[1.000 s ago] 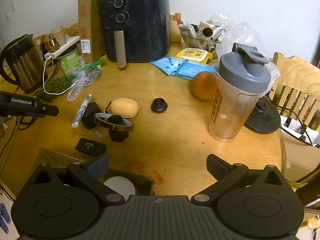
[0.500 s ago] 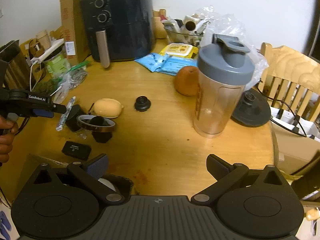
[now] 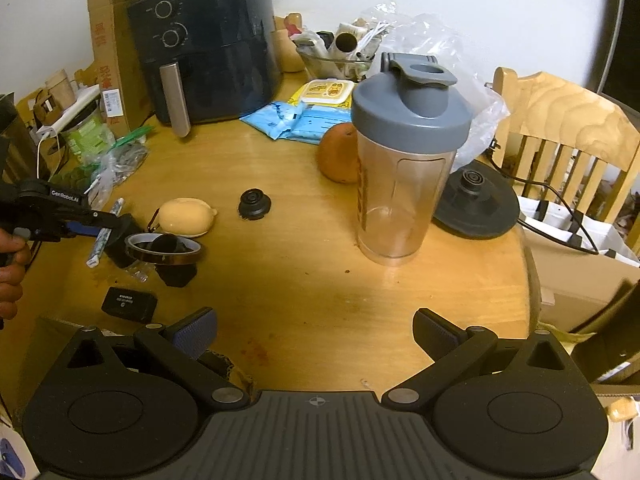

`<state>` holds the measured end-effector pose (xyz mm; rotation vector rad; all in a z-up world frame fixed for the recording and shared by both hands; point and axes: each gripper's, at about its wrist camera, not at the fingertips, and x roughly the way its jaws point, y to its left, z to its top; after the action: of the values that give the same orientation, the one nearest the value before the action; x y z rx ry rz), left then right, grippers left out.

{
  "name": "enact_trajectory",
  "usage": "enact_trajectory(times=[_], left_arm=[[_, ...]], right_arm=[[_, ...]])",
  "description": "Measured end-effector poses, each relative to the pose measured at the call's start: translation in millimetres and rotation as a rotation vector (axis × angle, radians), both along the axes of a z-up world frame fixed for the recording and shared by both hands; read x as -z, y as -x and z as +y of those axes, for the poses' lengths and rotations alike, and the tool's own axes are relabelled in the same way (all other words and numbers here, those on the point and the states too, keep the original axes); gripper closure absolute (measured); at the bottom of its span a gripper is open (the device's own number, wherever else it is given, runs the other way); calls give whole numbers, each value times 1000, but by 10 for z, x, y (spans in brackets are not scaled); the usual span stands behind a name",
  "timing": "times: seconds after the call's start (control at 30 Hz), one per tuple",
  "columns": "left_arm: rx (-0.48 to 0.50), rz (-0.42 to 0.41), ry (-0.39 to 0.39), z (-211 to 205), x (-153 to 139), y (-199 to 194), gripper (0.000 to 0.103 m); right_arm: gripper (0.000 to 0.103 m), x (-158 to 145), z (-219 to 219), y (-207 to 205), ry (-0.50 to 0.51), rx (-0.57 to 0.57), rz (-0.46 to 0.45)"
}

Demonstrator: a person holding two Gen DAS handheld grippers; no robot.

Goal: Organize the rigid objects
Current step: 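Grasp the marble-patterned strip with the left tool, then grasp the metal ring with the right tool while the left tool holds the strip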

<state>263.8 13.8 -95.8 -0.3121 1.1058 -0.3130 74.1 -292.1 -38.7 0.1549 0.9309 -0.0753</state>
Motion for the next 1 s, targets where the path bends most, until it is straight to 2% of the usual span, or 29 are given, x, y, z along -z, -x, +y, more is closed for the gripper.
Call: enact_trajectory(times=[0.07, 0.47, 0.8, 1.0], left_arm=[[-6, 1, -6, 17, -4, -4, 87], [0, -25, -26, 63, -139, 41, 87], [32, -92, -38, 101, -433, 253, 87], [50, -136, -74, 124, -614, 433, 87]], right_arm=[[0, 3, -10, -5, -2, 4, 1], [0, 8, 12, -77, -13, -17, -2], [0, 15, 131, -232, -11, -81, -5], [0, 21, 225, -348, -3, -149, -12]])
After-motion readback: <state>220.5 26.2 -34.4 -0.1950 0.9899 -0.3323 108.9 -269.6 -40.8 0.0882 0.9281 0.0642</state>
